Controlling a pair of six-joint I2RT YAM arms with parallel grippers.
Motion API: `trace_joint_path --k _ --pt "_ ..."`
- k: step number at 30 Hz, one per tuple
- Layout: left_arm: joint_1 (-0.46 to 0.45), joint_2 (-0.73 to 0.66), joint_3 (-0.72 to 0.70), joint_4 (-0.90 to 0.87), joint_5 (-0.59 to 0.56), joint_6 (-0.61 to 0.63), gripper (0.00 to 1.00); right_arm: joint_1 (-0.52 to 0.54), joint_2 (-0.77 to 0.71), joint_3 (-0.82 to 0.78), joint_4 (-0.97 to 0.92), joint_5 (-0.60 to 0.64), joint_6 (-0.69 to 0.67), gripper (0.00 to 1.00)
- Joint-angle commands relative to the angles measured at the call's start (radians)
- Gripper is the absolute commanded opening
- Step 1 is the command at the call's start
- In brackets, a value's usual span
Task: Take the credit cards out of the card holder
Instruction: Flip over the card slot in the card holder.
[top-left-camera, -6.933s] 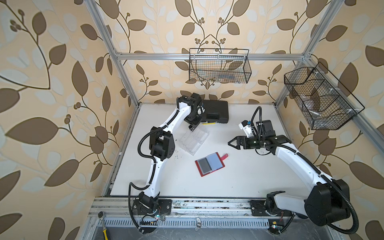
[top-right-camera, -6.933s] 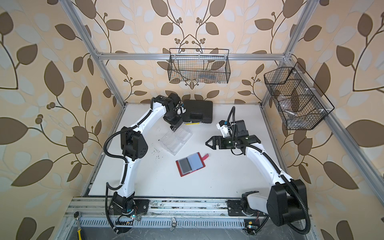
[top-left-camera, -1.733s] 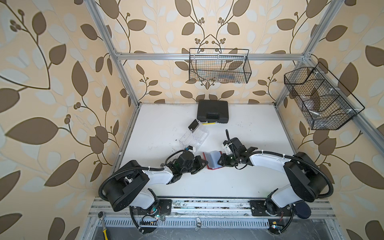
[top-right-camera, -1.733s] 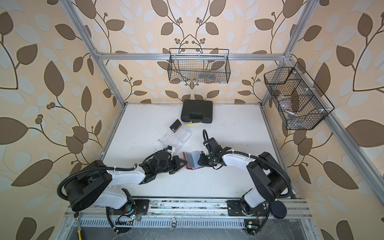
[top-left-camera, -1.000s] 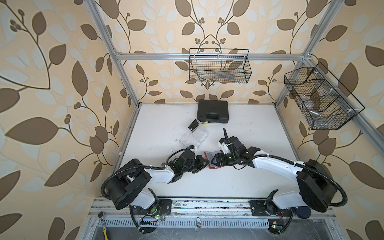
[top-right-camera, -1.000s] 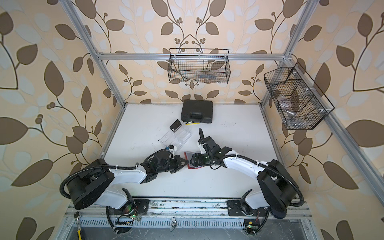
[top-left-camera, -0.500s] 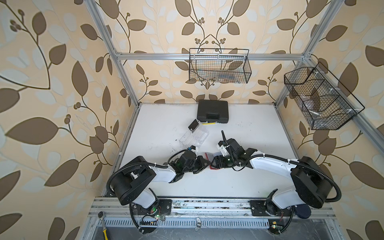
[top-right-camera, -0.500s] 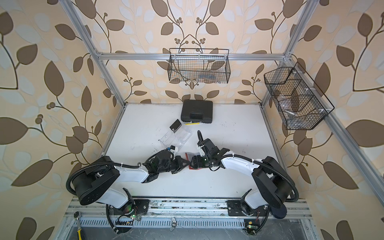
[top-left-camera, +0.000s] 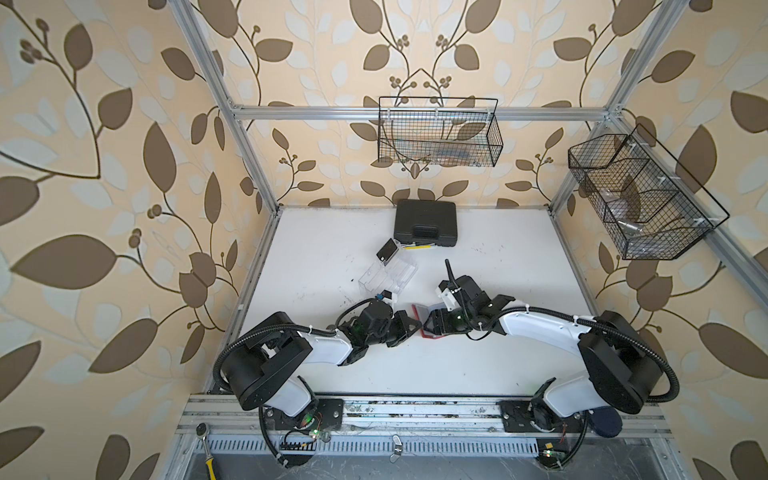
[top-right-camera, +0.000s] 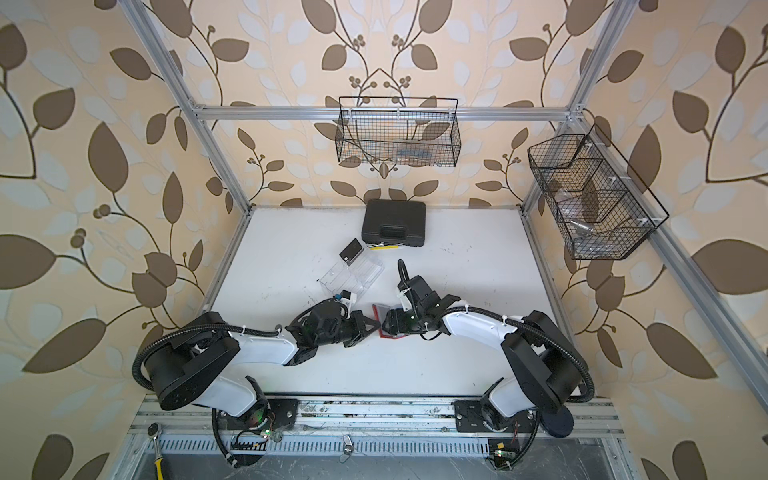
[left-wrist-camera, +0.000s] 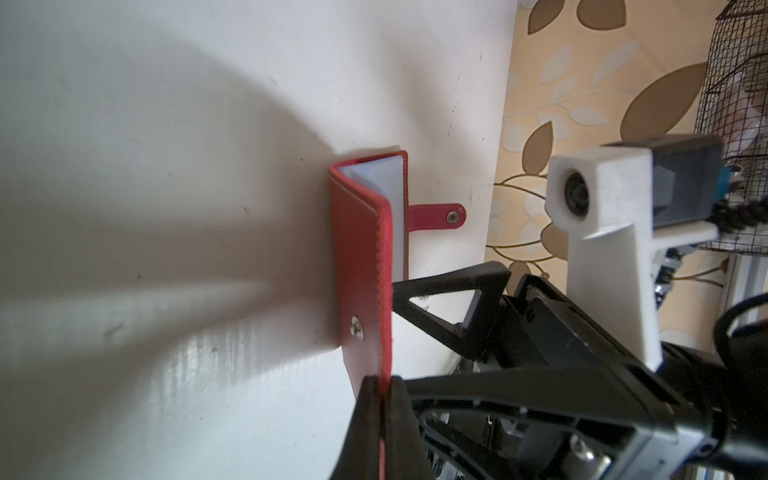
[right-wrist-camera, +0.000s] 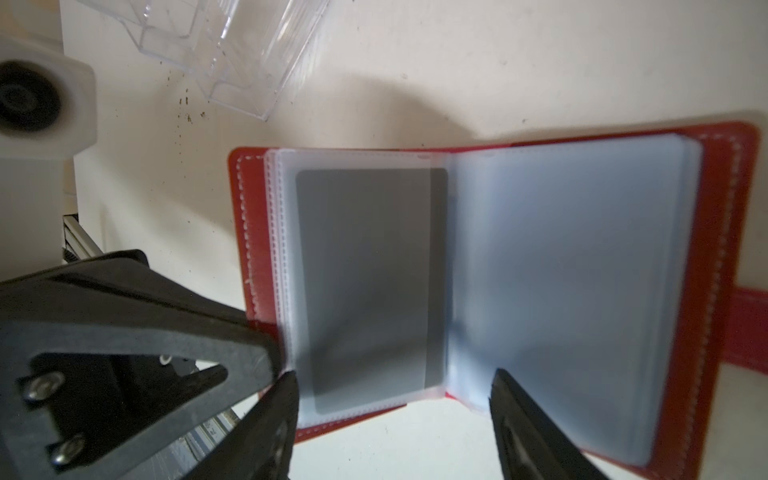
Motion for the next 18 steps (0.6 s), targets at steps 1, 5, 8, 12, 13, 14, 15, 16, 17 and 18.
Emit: trace_joint_path --k 1,5,8,12,13,14,15,16,17,18 --pt "-0.011 -0.013 0.029 0.044 0.015 0.013 0.0 -0.006 0.014 -0.017 0.003 -0.018 -0.005 0.72" --pt "-0.011 -0.013 0.028 0.041 0.017 0.013 0.0 -0.004 0.007 -0.014 0.008 -0.027 -0.004 0.75" --pt "-0.011 -0.009 0.031 0.043 0.018 0.013 0.0 0.002 0.001 -0.013 0.011 -0.032 0.002 0.77" --pt "-0.011 -0.006 0.034 0.044 0.019 0.013 0.0 0.011 0.01 -0.015 -0.006 -0.017 0.006 0.77" --pt "-0.011 -0.003 0.037 0.047 0.021 0.013 0.0 0.011 0.014 -0.019 -0.002 -0.018 0.008 0.76" --pt "-0.011 0.0 0.037 0.046 0.024 0.013 0.0 0.012 0.018 -0.022 0.004 -0.02 0.011 0.76" --pt "-0.012 0.003 0.039 0.046 0.027 0.013 0.0 0.015 0.02 -0.022 0.007 -0.02 0.012 0.76" --pt "-0.011 0.005 0.04 0.049 0.03 0.013 0.0 0.021 0.02 -0.017 0.001 -0.014 0.011 0.76" --pt "-0.011 0.008 0.039 0.055 0.034 0.012 0.0 0.03 0.022 -0.009 -0.012 -0.003 0.006 0.77" --pt "-0.011 0.009 0.038 0.061 0.035 0.01 0.0 0.035 0.029 -0.001 -0.026 0.013 0.002 0.77"
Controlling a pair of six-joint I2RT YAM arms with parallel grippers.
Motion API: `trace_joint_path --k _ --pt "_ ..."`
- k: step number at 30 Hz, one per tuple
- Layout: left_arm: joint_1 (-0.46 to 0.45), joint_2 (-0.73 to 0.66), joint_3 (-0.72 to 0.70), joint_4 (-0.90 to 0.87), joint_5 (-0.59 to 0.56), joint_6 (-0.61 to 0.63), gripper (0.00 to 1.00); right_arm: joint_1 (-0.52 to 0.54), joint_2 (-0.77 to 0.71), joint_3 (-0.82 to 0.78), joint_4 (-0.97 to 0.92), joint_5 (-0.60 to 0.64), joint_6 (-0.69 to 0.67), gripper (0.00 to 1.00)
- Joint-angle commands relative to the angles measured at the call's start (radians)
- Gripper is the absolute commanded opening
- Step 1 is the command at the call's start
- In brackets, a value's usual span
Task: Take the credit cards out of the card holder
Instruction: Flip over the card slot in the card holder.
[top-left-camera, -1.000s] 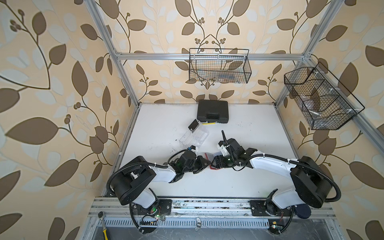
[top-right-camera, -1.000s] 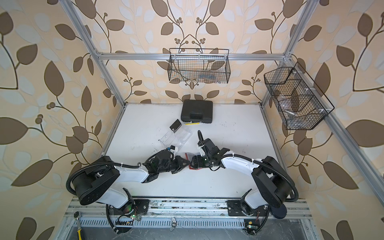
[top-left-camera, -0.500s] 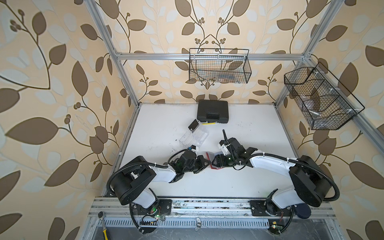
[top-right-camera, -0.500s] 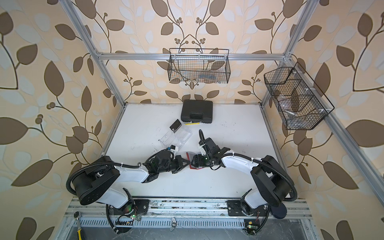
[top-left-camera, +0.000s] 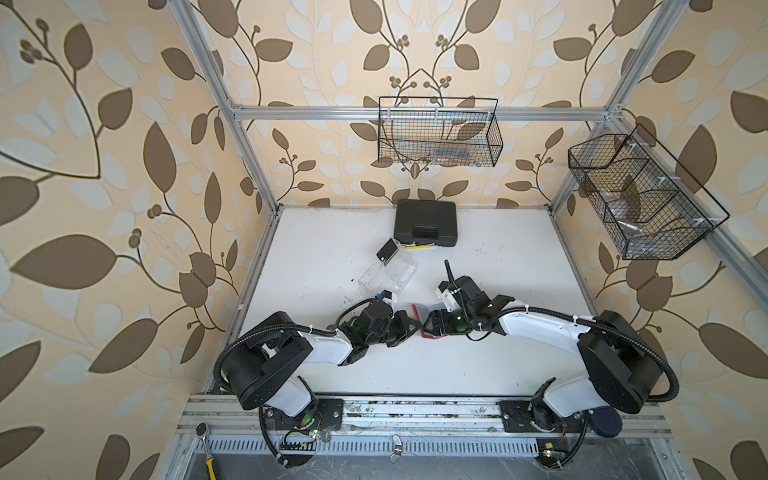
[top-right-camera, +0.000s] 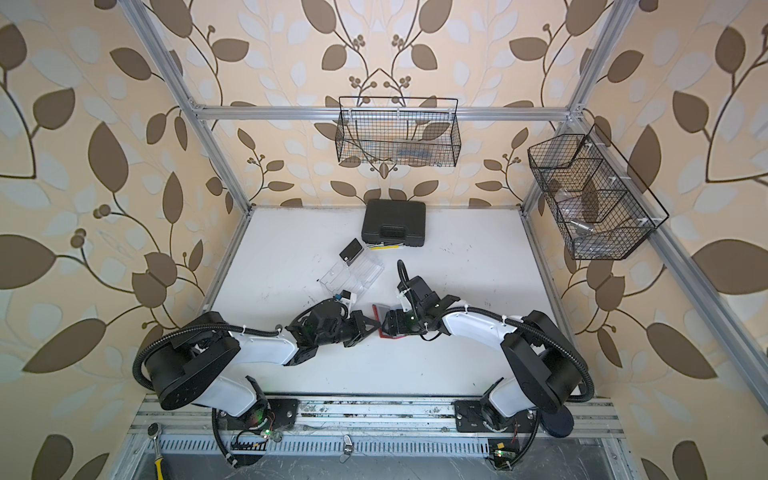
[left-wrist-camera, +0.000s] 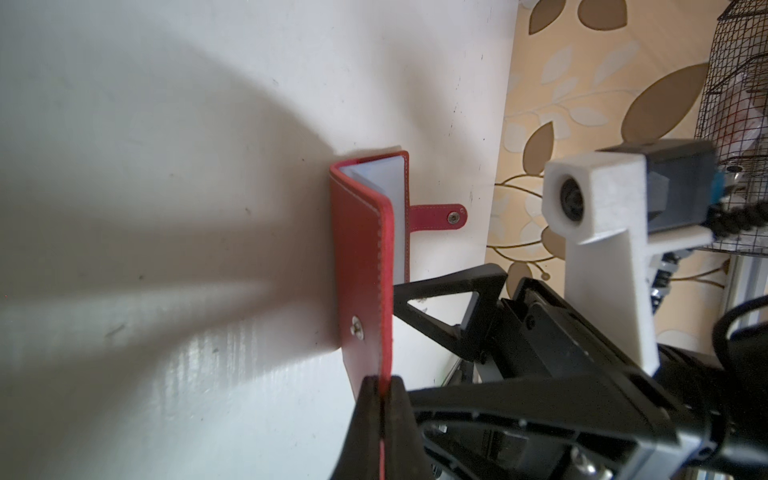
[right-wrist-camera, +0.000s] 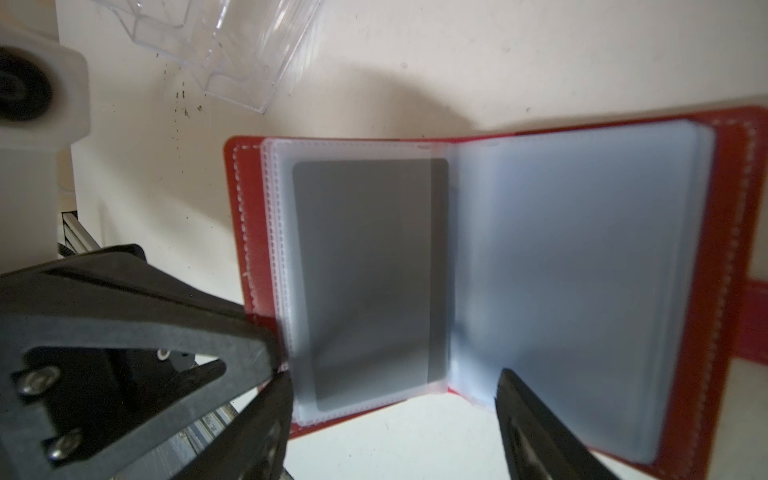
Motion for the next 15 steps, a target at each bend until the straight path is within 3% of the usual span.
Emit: trace_joint_path --k 1,6,15 --pt "-0.011 0.005 0.036 0.067 0.033 0.009 0.0 0.021 0.031 0.006 -0.036 0.03 -0.001 0.76" --pt "-0.011 0.001 0.033 0.061 0.035 0.01 0.0 -0.008 0.049 0.001 -0.075 0.086 0.02 0.63" --pt "-0.011 -0.027 0.045 -0.023 0.027 0.037 0.0 -0.055 -0.012 -0.005 -0.074 0.086 0.015 0.61"
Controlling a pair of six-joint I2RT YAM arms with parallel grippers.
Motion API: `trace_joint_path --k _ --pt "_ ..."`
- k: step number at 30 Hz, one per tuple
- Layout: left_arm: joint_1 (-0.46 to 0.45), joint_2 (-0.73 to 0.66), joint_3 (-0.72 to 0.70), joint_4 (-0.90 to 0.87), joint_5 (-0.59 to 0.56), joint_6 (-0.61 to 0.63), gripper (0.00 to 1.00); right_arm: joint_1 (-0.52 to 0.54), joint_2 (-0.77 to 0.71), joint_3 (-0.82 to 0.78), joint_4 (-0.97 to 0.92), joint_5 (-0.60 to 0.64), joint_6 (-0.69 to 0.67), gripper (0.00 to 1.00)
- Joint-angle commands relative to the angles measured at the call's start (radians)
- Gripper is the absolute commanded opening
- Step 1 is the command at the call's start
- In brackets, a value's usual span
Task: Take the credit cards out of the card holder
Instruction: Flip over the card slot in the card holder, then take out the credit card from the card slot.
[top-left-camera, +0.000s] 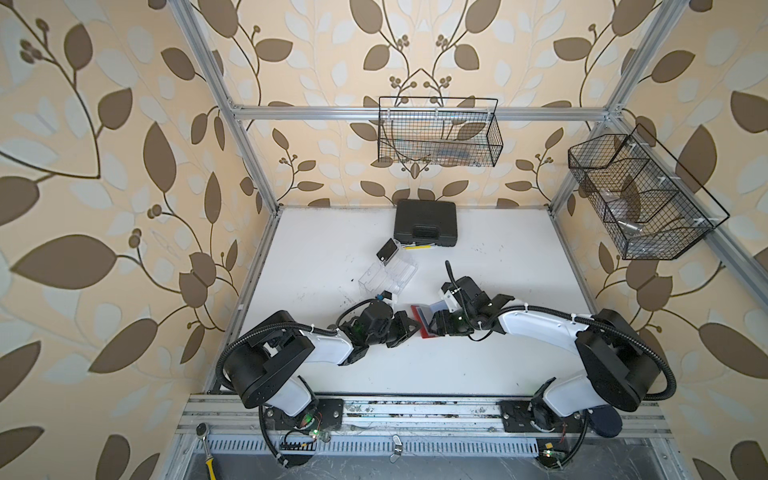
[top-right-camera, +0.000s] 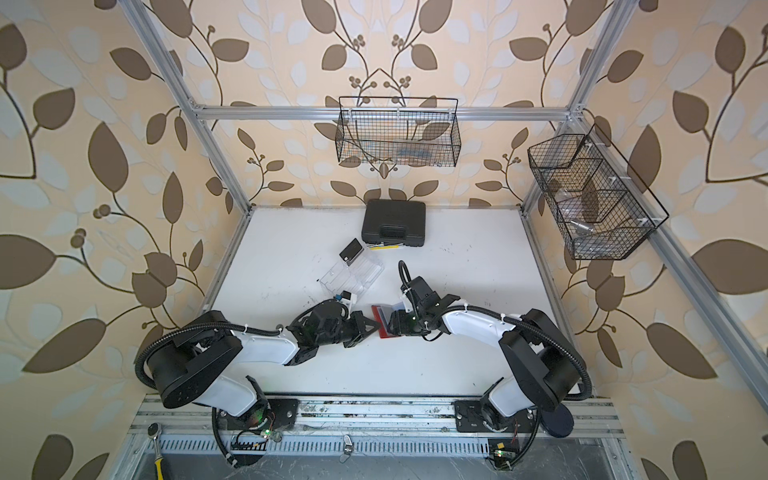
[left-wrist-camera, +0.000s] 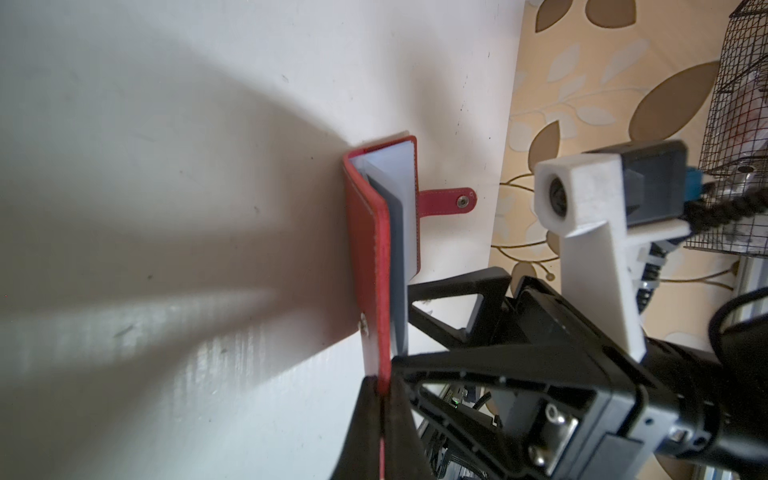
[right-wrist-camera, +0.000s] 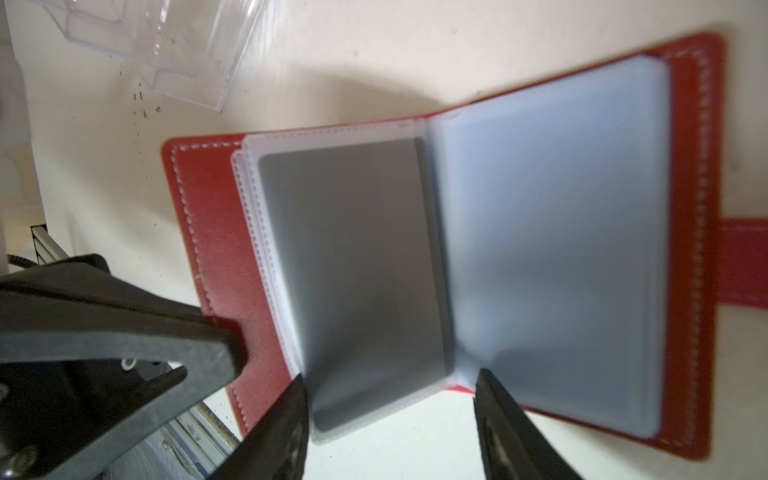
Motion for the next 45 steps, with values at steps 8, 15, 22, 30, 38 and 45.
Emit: trace_joint_path --k 8,15,22,30,38,45 --pt "-0.011 -0.029 0.06 -0.064 0.031 0.053 0.0 -0.043 -0.025 -0.015 -0.038 0.047 -0.002 0.6" --pt "-0.012 -0.033 0.056 -0.114 0.028 0.066 0.0 -0.091 -0.055 -0.03 -0.06 0.059 -0.004 0.59" --pt "-0.011 -0.062 0.068 -0.316 -0.019 0.106 0.3 -0.158 -0.143 -0.03 -0.115 0.049 -0.024 0.67" --pt "-0.03 -0.365 0.144 -0.725 -0.186 0.132 0.41 -0.201 -0.124 -0.02 -0.089 -0.059 -0.039 0.42" --pt "-0.086 -0.221 0.28 -0.614 -0.092 0.142 0.38 -0.217 -0.005 -0.019 0.002 -0.079 -0.032 0.2" --pt "-0.093 0.028 0.278 -0.338 -0.088 0.039 0.32 -0.229 0.057 -0.015 0.03 -0.088 -0.052 0.16"
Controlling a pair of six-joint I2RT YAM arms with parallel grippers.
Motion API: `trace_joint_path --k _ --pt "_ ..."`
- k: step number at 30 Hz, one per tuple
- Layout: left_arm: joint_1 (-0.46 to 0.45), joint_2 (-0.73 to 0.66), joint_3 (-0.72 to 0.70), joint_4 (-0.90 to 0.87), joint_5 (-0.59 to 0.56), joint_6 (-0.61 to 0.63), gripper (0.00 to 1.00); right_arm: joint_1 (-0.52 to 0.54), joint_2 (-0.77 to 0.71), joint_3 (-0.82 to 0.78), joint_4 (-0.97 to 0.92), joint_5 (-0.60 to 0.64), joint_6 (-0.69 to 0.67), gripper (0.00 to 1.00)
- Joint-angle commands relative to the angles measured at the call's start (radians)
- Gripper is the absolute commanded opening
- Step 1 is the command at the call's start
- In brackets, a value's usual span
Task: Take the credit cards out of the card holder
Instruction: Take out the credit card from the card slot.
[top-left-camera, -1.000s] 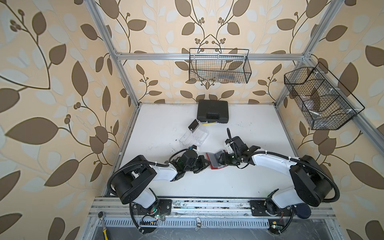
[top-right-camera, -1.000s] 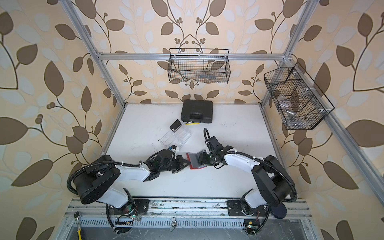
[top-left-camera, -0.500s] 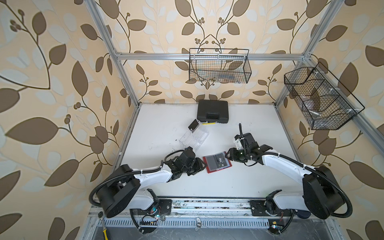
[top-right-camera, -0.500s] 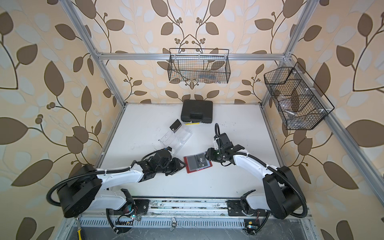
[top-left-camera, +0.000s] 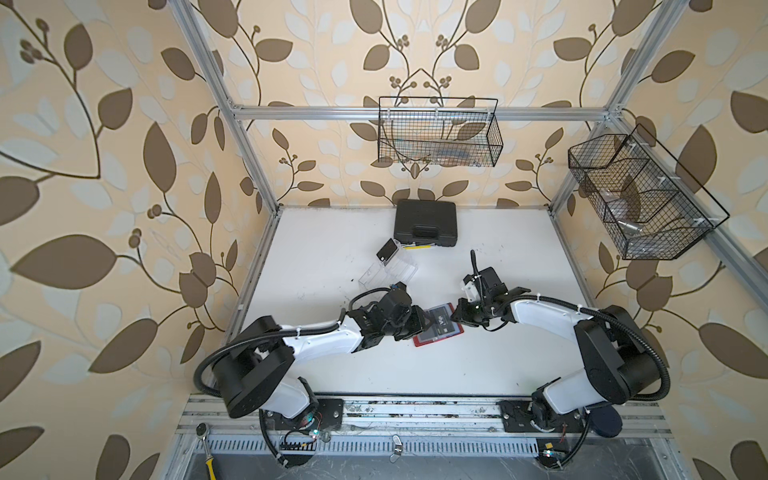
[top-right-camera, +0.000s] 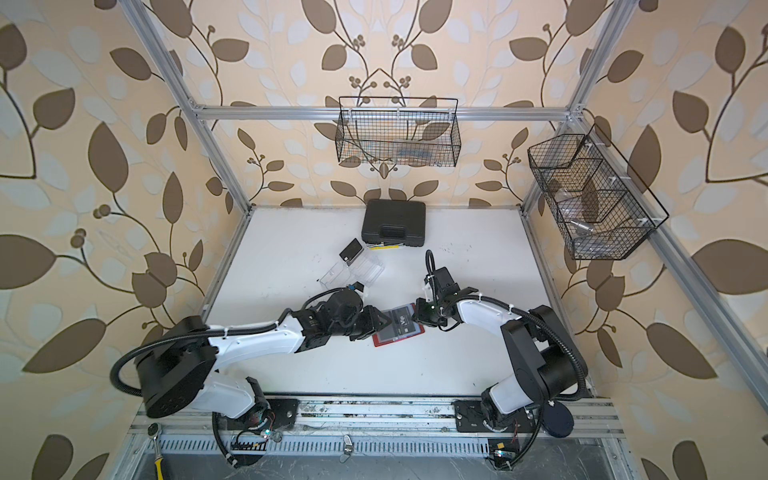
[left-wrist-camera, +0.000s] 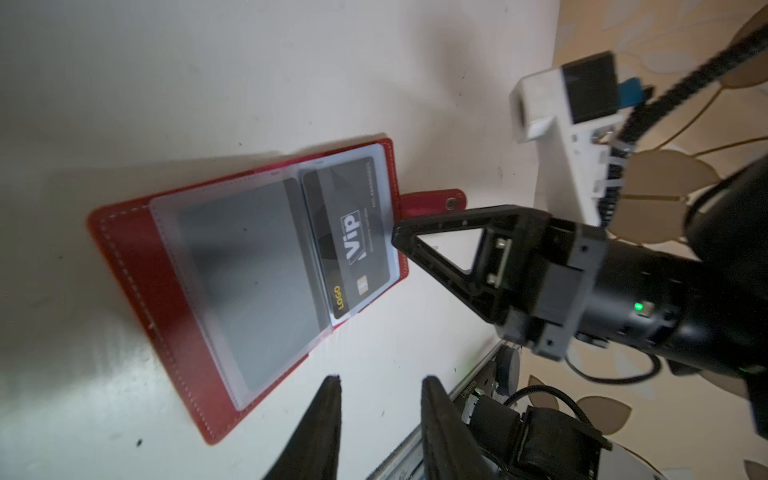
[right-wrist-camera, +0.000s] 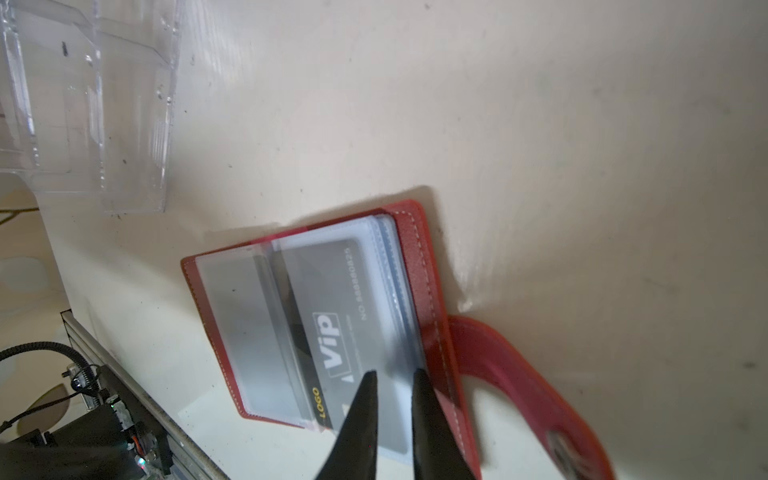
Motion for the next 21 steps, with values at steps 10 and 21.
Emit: trace_joint_path --k 10,21 --pt "-0.006 0.225 -0.084 0.394 -0.062 -0.176 0.28 0.0 0.058 -0.028 0.056 -0.046 -0.024 0.13" --pt "-0.007 0.316 -0.114 0.544 -0.079 -0.212 0.19 0.03 0.067 -0.047 0.062 -0.059 -0.017 0.1"
